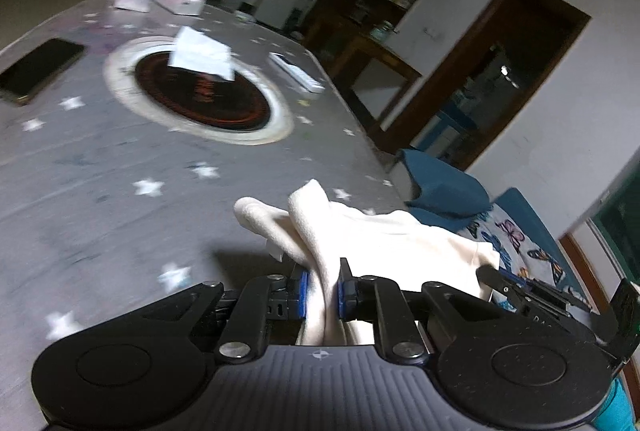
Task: Fold clothes
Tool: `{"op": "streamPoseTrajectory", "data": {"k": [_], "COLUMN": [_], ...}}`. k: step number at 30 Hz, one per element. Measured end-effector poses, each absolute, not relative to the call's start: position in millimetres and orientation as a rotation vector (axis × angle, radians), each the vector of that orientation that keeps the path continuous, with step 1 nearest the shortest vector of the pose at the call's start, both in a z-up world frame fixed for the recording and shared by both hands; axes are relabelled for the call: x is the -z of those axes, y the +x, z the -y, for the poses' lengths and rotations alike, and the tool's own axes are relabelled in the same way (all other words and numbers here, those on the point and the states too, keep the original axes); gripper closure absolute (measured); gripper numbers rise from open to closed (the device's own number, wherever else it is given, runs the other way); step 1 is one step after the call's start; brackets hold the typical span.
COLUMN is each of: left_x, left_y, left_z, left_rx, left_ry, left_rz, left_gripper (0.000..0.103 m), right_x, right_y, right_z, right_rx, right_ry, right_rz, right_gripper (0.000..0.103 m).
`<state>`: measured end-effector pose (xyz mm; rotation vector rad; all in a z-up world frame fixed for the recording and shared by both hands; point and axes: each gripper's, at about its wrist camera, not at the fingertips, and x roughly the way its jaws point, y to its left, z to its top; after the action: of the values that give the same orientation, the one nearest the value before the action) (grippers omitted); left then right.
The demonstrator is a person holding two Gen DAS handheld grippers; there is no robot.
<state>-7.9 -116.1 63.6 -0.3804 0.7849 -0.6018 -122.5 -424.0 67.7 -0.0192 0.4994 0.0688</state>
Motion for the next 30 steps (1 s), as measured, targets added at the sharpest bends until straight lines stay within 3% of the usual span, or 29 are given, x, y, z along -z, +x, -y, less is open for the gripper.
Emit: {"op": "streamPoseTrajectory", "data": {"k": [14,24,30], "left_x": [-34.5,-30.6,-48.0], "left_y": [32.7,42.3,44.7], "left_z": [184.4,170.3,183.8], "left_rx": [0.617,0.488,0.543], "left_ry": [-0.262,-0.197,-0.185], "left_rz": [-0.835,-0.825,-0.773], "left_gripper": [0.087,0.07,0.072], "right_x": [-42.4,-24.3,-30.7], "right_y": [-81.5,-63.0,-52.6], "right_z": [472.1,474.3,465.4], "right_rx": [0.044,0.091,-0.002], "right_ry": [-0.055,-0.084,-0.022], "right_rz": [-0.561,-0.61,-0.616], "right_gripper": [0.094,0.092,0.092]}}
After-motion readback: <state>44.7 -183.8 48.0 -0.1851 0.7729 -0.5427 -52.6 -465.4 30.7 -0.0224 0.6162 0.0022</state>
